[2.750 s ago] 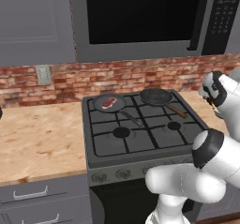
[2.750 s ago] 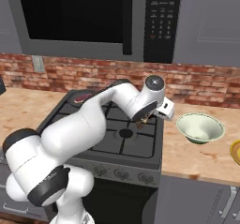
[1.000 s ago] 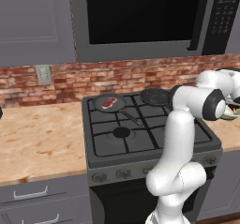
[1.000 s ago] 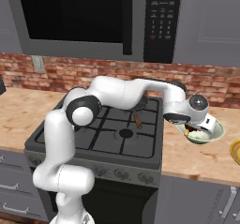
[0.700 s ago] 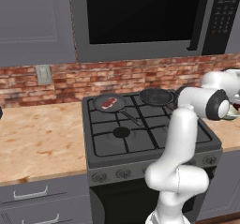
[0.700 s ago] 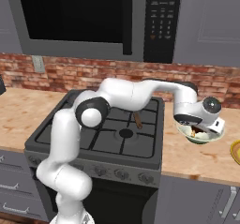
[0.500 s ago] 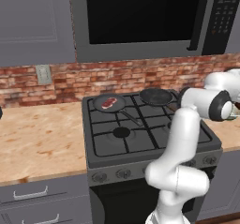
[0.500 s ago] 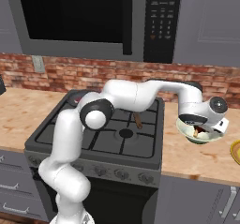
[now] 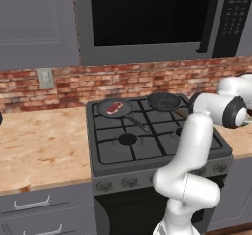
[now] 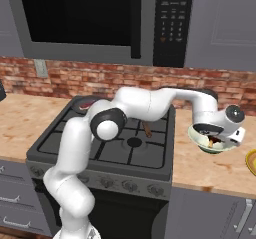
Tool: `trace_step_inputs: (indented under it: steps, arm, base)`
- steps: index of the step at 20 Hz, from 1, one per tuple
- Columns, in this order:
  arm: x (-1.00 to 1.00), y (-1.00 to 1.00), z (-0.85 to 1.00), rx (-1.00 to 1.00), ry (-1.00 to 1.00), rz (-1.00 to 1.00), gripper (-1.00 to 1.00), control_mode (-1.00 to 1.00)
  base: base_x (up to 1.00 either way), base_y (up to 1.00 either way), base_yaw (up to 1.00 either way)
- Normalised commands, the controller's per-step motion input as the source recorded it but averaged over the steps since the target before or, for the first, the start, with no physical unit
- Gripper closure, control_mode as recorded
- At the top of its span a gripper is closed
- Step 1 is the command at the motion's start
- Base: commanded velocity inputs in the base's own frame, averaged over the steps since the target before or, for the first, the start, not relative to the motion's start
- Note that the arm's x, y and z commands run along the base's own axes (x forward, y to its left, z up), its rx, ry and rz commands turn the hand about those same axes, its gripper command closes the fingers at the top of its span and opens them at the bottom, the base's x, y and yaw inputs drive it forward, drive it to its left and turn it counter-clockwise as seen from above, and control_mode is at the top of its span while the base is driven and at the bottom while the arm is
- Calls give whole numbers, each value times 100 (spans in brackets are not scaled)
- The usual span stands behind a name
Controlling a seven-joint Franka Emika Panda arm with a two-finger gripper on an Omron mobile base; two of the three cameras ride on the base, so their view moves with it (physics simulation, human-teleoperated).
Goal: Place one of the steaks on the plate and the other in the bowl. Then place the bowl in the fridge.
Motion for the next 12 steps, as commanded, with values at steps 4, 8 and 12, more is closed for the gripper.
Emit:
trace_step_inputs:
  steps: [4, 8, 12]
  arm:
    - [18, 16, -18, -7, 0, 0, 100, -100]
    - [35, 10, -14, -1, 10, 0, 100, -100]
    - [38, -4, -8, 0, 14, 0, 100, -100]
  base:
    - [0, 0, 0]
    - [0, 0, 0]
    - [0, 0, 0]
